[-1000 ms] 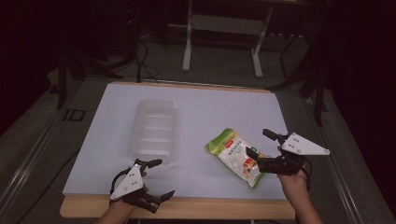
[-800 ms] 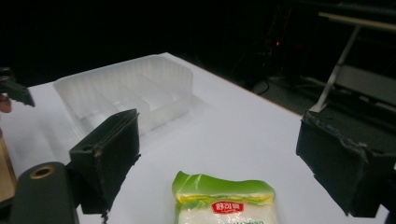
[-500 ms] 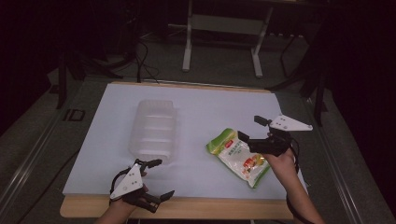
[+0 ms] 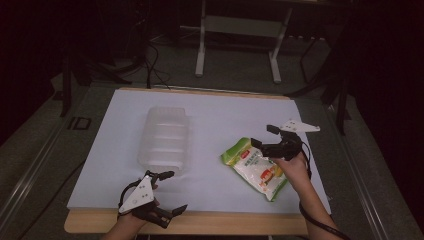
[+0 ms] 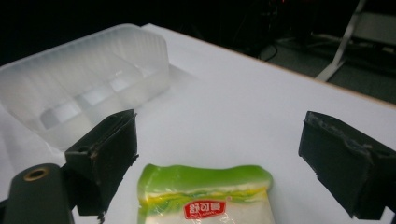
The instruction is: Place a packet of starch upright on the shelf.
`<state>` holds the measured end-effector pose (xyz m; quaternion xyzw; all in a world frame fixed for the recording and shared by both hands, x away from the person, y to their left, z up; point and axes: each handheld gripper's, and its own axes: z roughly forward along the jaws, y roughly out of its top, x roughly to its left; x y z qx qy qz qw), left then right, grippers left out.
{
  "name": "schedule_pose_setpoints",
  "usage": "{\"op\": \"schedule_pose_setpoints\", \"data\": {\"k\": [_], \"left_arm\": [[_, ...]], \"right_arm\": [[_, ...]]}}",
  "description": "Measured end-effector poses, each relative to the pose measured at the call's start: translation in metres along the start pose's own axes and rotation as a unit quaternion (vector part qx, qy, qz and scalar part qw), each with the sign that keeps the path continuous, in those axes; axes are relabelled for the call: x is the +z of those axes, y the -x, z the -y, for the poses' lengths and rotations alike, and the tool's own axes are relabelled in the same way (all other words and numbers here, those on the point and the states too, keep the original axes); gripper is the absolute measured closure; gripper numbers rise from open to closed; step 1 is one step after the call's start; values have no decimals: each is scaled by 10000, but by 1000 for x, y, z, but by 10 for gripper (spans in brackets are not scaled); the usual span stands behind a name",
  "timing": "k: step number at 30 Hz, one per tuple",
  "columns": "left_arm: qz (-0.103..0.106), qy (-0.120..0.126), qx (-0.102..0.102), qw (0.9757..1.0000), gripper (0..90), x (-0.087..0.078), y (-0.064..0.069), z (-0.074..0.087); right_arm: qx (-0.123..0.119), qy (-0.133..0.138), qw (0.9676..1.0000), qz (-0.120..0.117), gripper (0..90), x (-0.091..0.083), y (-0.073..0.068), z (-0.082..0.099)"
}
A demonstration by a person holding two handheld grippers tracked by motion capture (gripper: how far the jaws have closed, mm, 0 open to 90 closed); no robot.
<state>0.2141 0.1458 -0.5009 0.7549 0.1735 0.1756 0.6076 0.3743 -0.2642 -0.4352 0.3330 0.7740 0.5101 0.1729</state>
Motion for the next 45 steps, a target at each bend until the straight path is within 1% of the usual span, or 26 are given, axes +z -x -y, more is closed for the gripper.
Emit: {"op": "schedule_pose_setpoints", "data": {"k": [2,3,4,5,6,9,12,13,15,17,18,19,22,24,26,27,32,35,40,41,42,43,44,45], "left_arm": [[8,-10,6,10000,2,0,0,0],[7,-18,9,10000,2,0,0,0],[4,-24,12,10000,2,0,0,0],[4,-24,12,10000,2,0,0,0],[5,-24,15,10000,2,0,0,0],[14,-36,32,10000,2,1,0,0],[21,-44,44,10000,2,1,1,0],[23,-43,42,10000,2,1,1,0],[19,-45,43,10000,2,1,1,0],[24,-48,35,10000,2,1,1,1],[24,-48,35,10000,2,1,1,1],[24,-49,36,10000,2,1,1,1],[28,-51,37,10000,2,1,1,1],[34,-61,38,10000,2,2,1,1],[37,-59,37,10000,2,2,2,1],[39,-60,47,10000,2,2,2,1],[49,-64,52,10000,2,2,2,1],[58,-71,55,9999,2,2,2,1],[62,-83,58,9999,2,3,3,1],[67,-83,57,9999,2,3,3,1],[71,-89,59,9999,2,3,3,1],[72,-101,61,9999,2,3,3,1],[89,-104,54,9999,2,4,3,1],[89,-104,54,9999,2,4,3,1]], "right_arm": [[13,-27,10000,10,117,3,2,2],[19,-65,10000,1,137,7,6,6],[38,-150,9999,-7,137,13,9,11],[38,-150,9999,-7,137,13,9,11],[40,-282,9996,0,137,19,11,16],[21,-432,9991,14,140,26,15,23],[39,-501,9987,11,146,31,18,28],[112,-508,9986,-58,151,35,20,33],[71,-554,9984,-55,151,39,22,37],[93,-628,9980,-33,151,42,23,40],[93,-628,9980,-33,151,42,23,40],[81,-716,9974,-12,152,46,25,43],[107,-786,9969,5,152,49,26,46],[122,-891,9959,20,151,53,28,49],[126,-918,9957,24,151,54,29,51],[129,-975,9951,42,151,57,29,53],[199,-1024,9945,71,150,58,31,54],[154,-1164,9930,80,139,62,31,56],[174,-1427,9896,85,121,69,30,61],[174,-1427,9896,85,121,69,30,61],[221,-1499,9884,51,121,70,31,61],[221,-1499,9884,51,121,70,31,61],[310,-1597,9867,-50,122,72,33,62],[310,-1597,9867,-50,122,72,33,62]]}}
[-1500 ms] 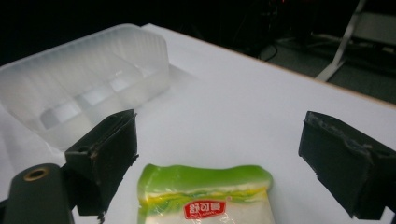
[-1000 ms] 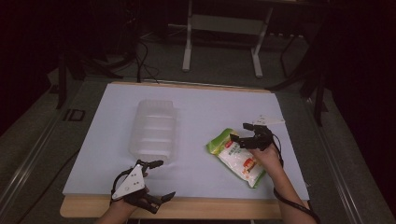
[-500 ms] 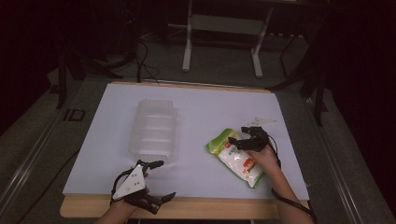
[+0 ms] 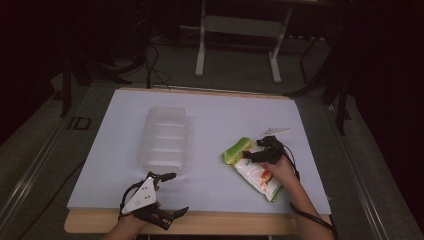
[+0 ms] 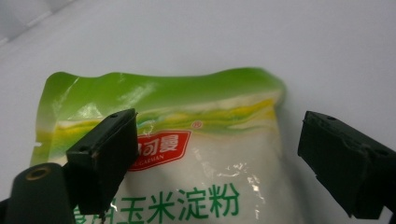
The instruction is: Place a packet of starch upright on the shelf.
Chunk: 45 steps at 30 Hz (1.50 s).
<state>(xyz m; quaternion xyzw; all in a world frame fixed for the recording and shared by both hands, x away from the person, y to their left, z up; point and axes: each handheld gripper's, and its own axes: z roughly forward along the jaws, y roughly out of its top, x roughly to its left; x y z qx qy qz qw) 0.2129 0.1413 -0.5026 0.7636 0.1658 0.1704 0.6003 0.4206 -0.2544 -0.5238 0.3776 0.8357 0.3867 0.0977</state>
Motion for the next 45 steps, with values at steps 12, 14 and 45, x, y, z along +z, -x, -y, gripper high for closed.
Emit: {"op": "schedule_pose_setpoints", "data": {"k": [12,14,45], "left_arm": [[-1,-20,22,10000,2,1,1,0],[8,-19,33,10000,2,2,1,0],[-25,5,68,10000,2,2,2,-1]], "right_arm": [[-6,-408,9988,-267,362,3,0,-3],[-193,-436,9988,-118,456,1,-3,-3],[-590,596,9958,369,823,-53,-37,-13]]}}
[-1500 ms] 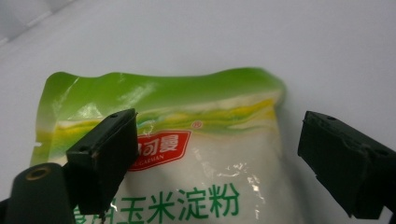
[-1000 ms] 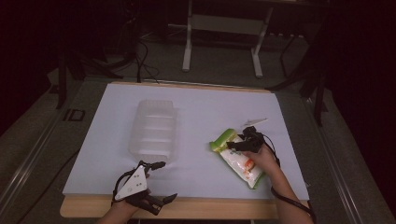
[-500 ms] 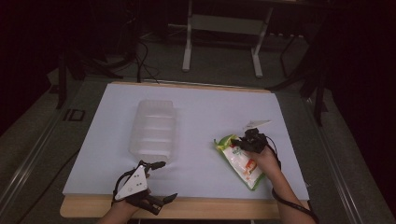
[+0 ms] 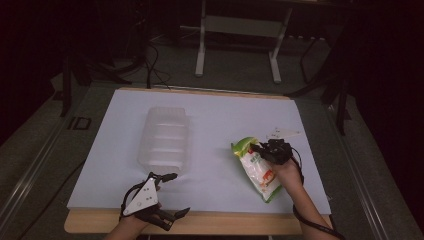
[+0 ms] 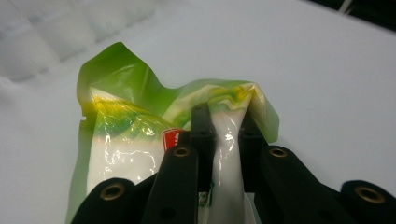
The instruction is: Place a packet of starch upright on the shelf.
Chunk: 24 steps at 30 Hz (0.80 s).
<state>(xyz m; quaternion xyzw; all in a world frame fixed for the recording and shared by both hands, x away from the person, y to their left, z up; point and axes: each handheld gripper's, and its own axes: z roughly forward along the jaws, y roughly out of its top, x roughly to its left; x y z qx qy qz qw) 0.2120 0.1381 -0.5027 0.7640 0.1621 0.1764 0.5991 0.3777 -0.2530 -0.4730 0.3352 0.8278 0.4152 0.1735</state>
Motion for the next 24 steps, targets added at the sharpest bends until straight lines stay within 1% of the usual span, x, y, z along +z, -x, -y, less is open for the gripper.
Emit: {"op": "schedule_pose_setpoints", "data": {"k": [2,3,7,9,12,13,14,16,17,18,19,20,21,24], "left_arm": [[-16,20,31,10000,3,1,0,0],[-10,31,40,10000,2,1,0,0],[4,45,60,10000,2,2,1,0],[14,43,44,10000,2,2,2,0],[26,78,14,10000,3,2,2,-1],[26,147,7,9999,3,3,2,-1],[36,193,40,9998,3,4,4,-2],[-8,134,102,9999,3,6,5,-2],[-8,134,102,9999,3,6,5,-2],[-19,111,114,9999,3,8,6,-3],[10,96,97,9999,3,10,8,-5],[10,96,97,9999,3,10,8,-5],[5,89,100,9999,3,13,10,-8],[42,82,87,9999,3,16,12,-12]], "right_arm": [[-28,154,9999,27,824,-5,-5,-3],[-39,266,9996,4,826,-9,-8,-5],[-82,520,9986,-67,828,-16,-15,-11],[-120,601,9980,-125,829,-19,-18,-14],[-125,661,9976,-137,829,-21,-22,-16],[-149,783,9967,-116,828,-26,-28,-20],[-148,839,9963,-128,829,-29,-30,-21],[-114,969,9952,-115,828,-34,-33,-24],[-79,1047,9944,-138,829,-37,-33,-26],[-79,1047,9944,-138,829,-37,-33,-26],[-23,1173,9930,-145,829,-43,-35,-30],[-23,1173,9930,-145,829,-43,-35,-30],[-44,1261,9919,-103,829,-49,-38,-33],[-103,1313,9912,-99,829,-54,-42,-37]]}}
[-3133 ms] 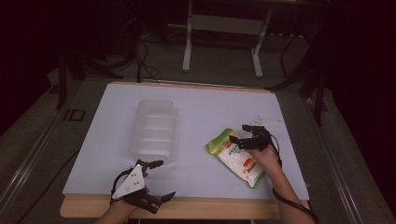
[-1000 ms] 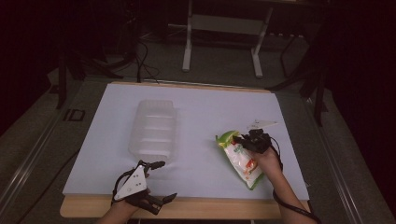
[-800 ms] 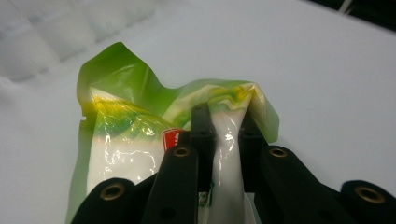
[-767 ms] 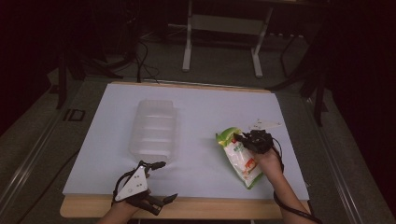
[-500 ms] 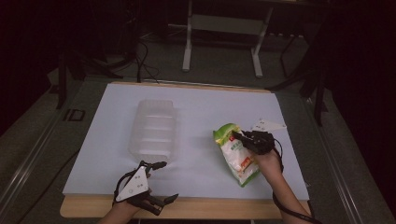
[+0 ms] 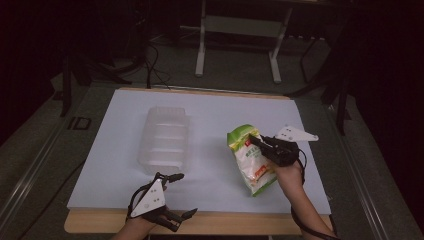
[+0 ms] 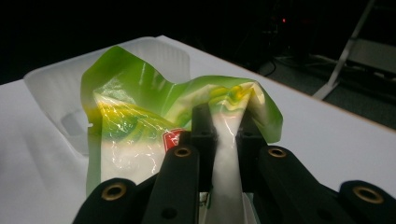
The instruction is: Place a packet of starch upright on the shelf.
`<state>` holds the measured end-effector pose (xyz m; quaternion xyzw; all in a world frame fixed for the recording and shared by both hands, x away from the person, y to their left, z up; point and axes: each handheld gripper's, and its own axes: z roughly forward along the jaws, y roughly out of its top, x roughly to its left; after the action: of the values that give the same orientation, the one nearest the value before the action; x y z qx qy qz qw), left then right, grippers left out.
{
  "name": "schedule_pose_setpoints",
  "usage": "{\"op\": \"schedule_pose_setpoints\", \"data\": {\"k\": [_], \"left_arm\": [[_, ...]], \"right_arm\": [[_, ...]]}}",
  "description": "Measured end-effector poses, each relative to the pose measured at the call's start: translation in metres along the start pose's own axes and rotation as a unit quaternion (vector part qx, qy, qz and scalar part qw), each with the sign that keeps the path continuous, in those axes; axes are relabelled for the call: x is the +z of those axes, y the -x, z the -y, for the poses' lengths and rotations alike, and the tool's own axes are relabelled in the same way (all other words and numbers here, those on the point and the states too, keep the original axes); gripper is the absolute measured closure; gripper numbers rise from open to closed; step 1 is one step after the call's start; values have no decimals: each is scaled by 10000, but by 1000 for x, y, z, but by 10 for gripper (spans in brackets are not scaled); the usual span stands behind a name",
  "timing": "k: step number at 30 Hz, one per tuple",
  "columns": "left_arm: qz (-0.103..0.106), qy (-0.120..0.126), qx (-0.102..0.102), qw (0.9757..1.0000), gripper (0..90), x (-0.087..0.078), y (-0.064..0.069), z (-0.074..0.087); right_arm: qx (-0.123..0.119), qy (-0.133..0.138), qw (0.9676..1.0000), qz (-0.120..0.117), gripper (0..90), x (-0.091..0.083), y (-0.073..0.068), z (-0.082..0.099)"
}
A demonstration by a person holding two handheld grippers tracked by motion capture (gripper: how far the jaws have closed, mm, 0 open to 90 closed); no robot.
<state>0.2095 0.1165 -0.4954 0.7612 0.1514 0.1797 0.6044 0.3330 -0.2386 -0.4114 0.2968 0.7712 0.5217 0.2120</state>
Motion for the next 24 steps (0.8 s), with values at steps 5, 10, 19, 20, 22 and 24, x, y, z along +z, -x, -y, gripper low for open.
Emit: {"op": "schedule_pose_setpoints", "data": {"k": [5,10,19,20,22,24], "left_arm": [[-276,6,-440,9987,3,5,-1,-14],[-248,-61,-842,9961,3,11,-8,-24],[-31,-99,-763,9970,3,38,-10,-53],[6,-93,-742,9972,3,41,-10,-57],[-22,-116,-689,9976,3,47,-11,-67],[3,-102,-676,9977,2,50,-11,-72]], "right_arm": [[-135,364,9992,94,829,-14,-13,-11],[-300,733,9969,38,828,-25,-23,-16],[-353,1213,9920,-23,828,-37,-44,-19],[-380,1225,9917,-45,828,-38,-47,-20],[-473,1230,9913,-42,828,-40,-52,-22],[-518,1235,9910,-34,828,-40,-54,-23]]}}
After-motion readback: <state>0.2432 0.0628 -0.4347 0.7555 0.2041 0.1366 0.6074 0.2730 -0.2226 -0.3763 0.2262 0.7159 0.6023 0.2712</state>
